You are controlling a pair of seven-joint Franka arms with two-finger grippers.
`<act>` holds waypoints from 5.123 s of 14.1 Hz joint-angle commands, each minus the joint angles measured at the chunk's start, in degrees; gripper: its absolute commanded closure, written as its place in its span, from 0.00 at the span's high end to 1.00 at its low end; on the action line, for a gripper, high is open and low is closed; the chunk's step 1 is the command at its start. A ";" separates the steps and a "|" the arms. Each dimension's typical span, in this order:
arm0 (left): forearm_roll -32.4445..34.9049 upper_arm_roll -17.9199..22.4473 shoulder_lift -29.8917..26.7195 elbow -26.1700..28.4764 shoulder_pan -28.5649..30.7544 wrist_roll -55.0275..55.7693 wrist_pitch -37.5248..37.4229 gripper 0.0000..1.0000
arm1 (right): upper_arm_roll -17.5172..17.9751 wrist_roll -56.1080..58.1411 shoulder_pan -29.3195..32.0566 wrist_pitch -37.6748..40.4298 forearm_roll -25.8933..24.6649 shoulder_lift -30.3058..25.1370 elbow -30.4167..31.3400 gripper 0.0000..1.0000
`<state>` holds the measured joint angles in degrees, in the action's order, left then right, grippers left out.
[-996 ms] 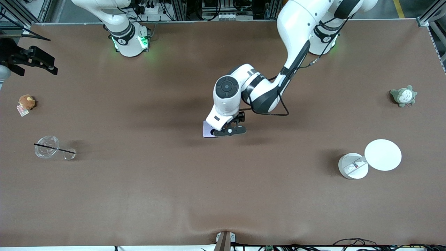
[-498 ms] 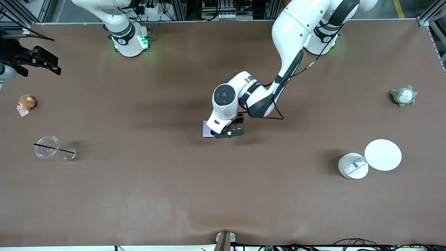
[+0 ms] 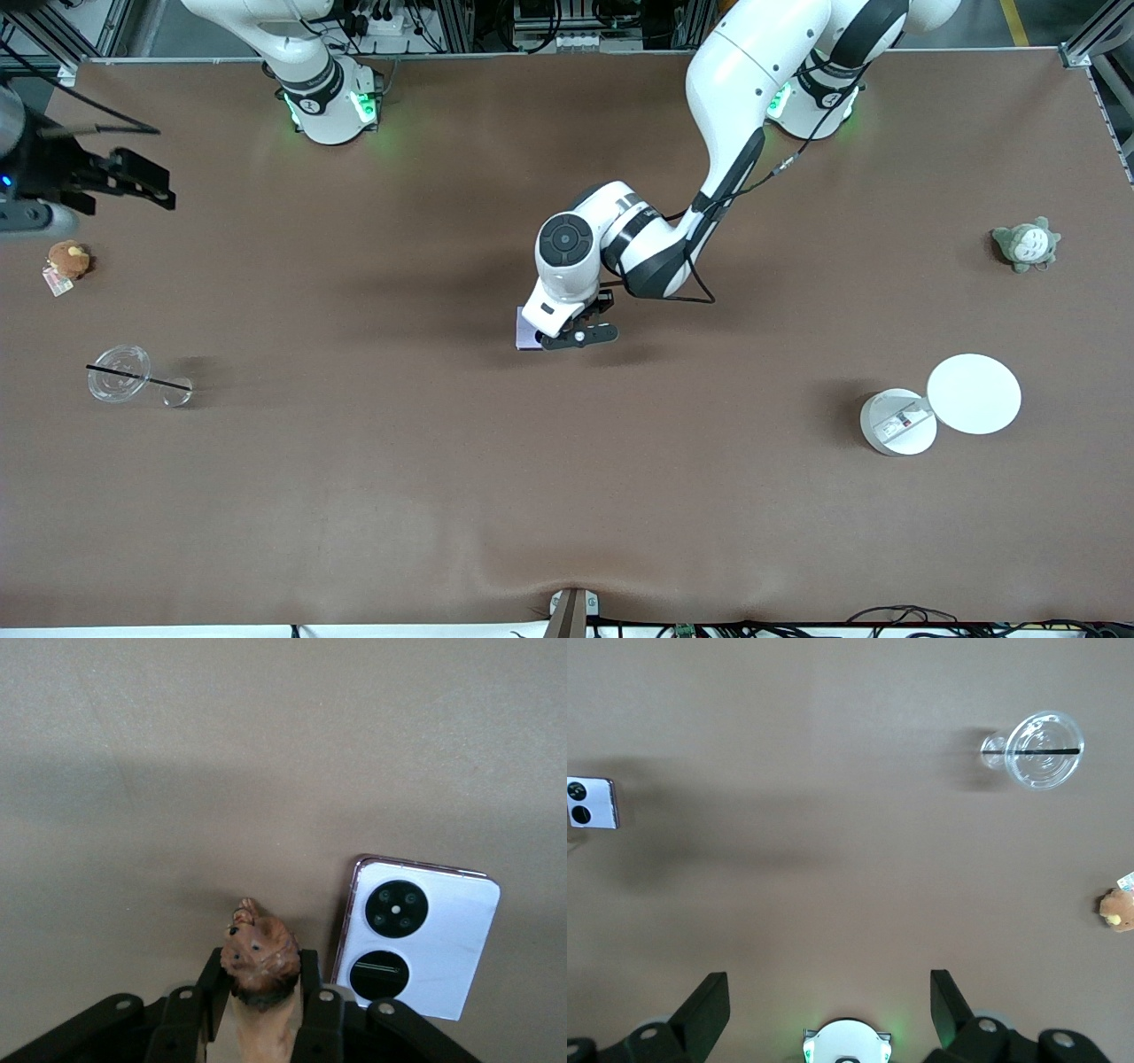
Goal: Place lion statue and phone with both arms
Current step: 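Grasp and lift the lion with the left gripper while the right gripper reaches out, then carry the lion toward the white lamp while the right gripper approaches the phone, then grasp the white phone with the right gripper while the left gripper carries the lion, then set the lion beside the white cylinder while the right gripper lifts the phone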
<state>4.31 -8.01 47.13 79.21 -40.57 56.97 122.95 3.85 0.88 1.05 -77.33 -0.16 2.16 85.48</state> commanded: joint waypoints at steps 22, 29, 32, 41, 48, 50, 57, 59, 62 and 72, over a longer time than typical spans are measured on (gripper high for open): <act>5.45 2.30 -3.71 -1.52 25.71 -42.72 -4.12 0.00 | 0.02 -26.28 -29.25 -39.26 9.91 26.57 5.82 1.00; 7.82 2.30 -3.28 -1.52 29.40 -54.05 -4.12 0.00 | -0.07 -28.91 -33.13 -53.79 9.65 36.24 7.16 1.00; 7.82 2.30 -3.01 -1.08 31.51 -58.81 -4.12 0.00 | -0.16 -32.34 -34.36 -53.71 9.30 37.12 7.25 1.00; 7.82 2.30 -1.78 0.06 34.76 -58.91 -4.03 0.00 | -0.51 -33.22 -37.53 -56.53 9.04 40.20 6.99 1.00; 7.82 2.30 -0.81 0.68 36.43 -58.99 -3.51 0.00 | -0.69 -34.19 -39.02 -58.37 8.16 42.31 6.90 1.00; 7.82 2.30 -0.81 0.94 37.14 -58.91 -3.33 0.00 | -0.95 -34.19 -39.37 -58.29 7.63 42.31 6.90 1.00; 7.56 2.21 -0.99 0.59 37.32 -58.56 -3.24 1.00 | -3.15 -34.02 -40.78 -57.58 5.96 42.13 6.81 0.03; 7.65 2.21 -1.51 0.15 37.23 -58.73 -3.24 1.00 | -3.15 -33.84 -39.99 -55.75 5.96 41.61 5.67 0.00; 7.29 1.68 -4.23 -0.20 36.70 -58.73 -3.94 1.00 | -3.06 -34.01 -36.84 -42.51 6.31 40.90 -0.99 0.00; 6.94 0.72 -19.96 -0.11 35.56 -58.91 -19.84 1.00 | -3.15 -21.28 -16.98 -32.55 5.70 34.84 -1.98 0.00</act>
<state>10.74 -6.84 30.47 77.73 -5.13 -1.74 105.45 -0.55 -23.67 -19.96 -112.24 6.29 39.14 82.18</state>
